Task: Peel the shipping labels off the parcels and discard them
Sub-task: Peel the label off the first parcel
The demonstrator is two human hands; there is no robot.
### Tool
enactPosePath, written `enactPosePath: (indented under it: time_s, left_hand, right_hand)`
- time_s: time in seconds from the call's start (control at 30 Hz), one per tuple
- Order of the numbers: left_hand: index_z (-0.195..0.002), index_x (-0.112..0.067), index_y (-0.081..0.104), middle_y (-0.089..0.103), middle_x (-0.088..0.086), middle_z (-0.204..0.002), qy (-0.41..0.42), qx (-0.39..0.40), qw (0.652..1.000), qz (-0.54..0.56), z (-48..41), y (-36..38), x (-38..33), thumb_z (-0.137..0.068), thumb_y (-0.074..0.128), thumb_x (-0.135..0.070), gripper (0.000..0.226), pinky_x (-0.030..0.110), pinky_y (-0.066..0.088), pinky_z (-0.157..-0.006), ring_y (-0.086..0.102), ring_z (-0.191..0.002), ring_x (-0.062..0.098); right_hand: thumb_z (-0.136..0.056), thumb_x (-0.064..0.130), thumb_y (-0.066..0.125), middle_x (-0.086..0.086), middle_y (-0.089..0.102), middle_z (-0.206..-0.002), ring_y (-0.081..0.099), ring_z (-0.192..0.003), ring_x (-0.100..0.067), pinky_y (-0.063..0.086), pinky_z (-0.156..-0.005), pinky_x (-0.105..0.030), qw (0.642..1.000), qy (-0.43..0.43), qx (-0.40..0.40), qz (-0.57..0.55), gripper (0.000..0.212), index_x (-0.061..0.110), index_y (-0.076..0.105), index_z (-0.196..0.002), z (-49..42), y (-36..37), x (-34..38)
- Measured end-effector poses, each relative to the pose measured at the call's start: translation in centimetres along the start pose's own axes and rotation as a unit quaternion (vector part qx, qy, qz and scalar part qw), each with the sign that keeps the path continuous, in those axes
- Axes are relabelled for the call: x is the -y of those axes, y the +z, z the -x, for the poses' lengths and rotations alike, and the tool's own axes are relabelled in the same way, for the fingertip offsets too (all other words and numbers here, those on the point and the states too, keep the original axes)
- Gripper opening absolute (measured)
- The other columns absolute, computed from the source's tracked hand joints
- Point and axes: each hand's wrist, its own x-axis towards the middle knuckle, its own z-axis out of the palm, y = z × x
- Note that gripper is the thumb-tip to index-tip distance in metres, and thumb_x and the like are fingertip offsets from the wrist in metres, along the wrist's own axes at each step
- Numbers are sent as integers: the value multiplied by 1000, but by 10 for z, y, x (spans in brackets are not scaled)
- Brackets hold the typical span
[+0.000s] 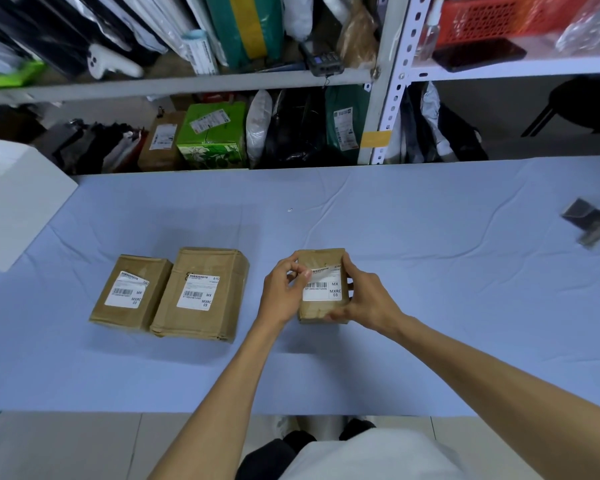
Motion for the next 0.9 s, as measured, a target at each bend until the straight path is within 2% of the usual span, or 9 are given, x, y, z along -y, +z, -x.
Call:
enactPosePath:
  time_s: [0.07,0.17,0.3,0.47,0.57,0.7,0.8,0.9]
  left_hand:
    - [-75,-16,55,48,-1,-144,0,2,1000,2,0,-1,-2,-91,62,-12,17,27,50,-90,60,-114,23]
    - [-78,-15,56,47,-3,-144,5,2,1000,8,2,-1,-6,-92,61,-12,15,19,51,-83,60,-114,23]
    - [-76,-18,56,48,-2,-144,10,3,1000,11,2,-1,-8,-92,61,-13,17,33,52,-91,60,-114,23]
    - [-75,-19,55,47,-4,-145,15,7,1000,14,2,0,-14,-92,61,-14,19,34,51,-90,59,-116,25]
    - [-78,-18,57,47,-5,-144,20,7,1000,14,2,0,-15,-93,61,-15,15,29,51,-90,58,-117,23]
    - [-75,-19,56,47,-6,-144,15,10,1000,25,0,0,-15,-93,60,-15,18,41,54,-89,59,-116,24]
    - [-75,-19,55,47,-7,-144,14,11,999,26,1,0,-15,-93,60,-15,19,38,54,-86,59,-116,25]
    - [-76,-18,56,47,-4,-145,20,7,1000,16,2,0,-15,-93,60,-16,17,35,52,-91,58,-118,24]
  right_hand:
    - [-63,8,83,5,60,-106,62,-94,-15,54,-67,-19,1000,7,-1,4,115,19,11,-153,0,0,1]
    - [-62,10,85,3,59,-109,61,-97,-17,56,-72,-25,1000,6,0,16,118,19,10,-153,0,-3,2]
    - [-63,11,85,4,57,-109,61,-98,-17,56,-75,-27,1000,3,-2,26,117,18,10,-153,0,-6,4]
    - [-63,8,84,2,59,-107,62,-96,-19,58,-73,-29,1000,-6,-8,16,114,19,13,-152,2,-11,6]
    - [-63,7,84,0,60,-108,62,-97,-22,58,-73,-31,1000,-10,-10,18,112,18,16,-151,2,-13,6]
    - [-62,8,85,-4,62,-112,62,-98,-24,58,-76,-35,1000,-6,-14,19,115,17,15,-152,1,-12,6]
    - [-61,10,86,-5,61,-113,62,-99,-24,58,-76,-35,1000,-1,-15,19,118,18,11,-153,1,-10,5]
    - [-61,10,86,-4,61,-114,61,-99,-23,58,-76,-34,1000,0,-16,19,120,19,9,-153,0,-10,6]
